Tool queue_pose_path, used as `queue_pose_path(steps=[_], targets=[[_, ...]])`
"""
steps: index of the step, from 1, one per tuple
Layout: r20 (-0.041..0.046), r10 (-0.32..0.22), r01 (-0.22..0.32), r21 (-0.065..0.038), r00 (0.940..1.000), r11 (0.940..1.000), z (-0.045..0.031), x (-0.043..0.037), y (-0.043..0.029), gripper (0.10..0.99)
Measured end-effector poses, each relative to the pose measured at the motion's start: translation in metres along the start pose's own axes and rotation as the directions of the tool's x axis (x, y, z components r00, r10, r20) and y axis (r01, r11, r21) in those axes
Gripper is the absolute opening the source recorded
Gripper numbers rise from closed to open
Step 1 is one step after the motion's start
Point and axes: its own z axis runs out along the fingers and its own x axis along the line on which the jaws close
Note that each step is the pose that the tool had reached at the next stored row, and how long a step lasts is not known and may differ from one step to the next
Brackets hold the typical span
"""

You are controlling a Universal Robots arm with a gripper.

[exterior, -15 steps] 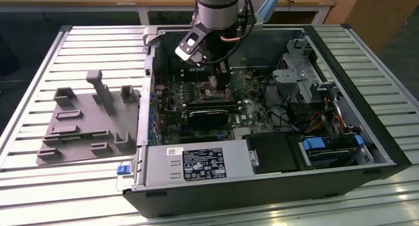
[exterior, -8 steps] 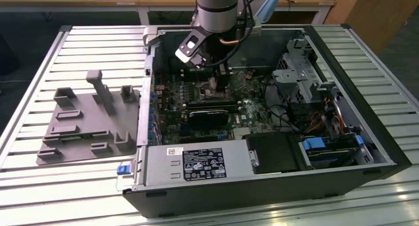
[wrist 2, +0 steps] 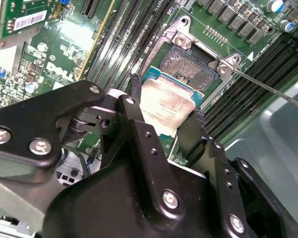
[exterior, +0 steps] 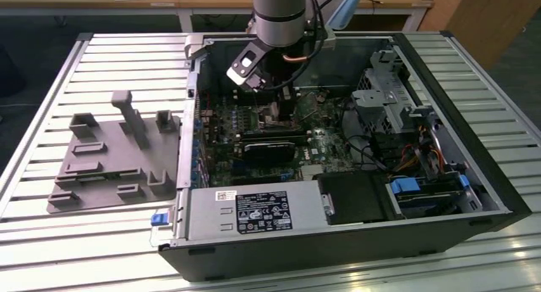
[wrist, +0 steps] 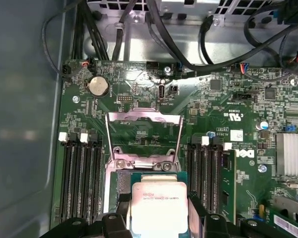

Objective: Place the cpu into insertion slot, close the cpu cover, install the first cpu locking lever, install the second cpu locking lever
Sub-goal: 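Place the cpu into insertion slot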

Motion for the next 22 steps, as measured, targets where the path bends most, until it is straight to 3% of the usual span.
queue_pose_path(steps=[6,14,20,22], targets=[[0.0014,0.0,0.0,0.0,1.0,1.0,0.0074,0.0008,-0.0014,0.537],[0.0034,0.0,0.0,0.0,1.0,1.0,0.0083,0.0013,-0.0018,0.537],[0.0153,0.003,-0.003,-0.001,0.9999,1.0,0.0115,0.0024,-0.0023,0.537],[0.0157,0.005,-0.005,-0.001,0.9999,1.0,0.0122,0.0038,-0.0024,0.537]])
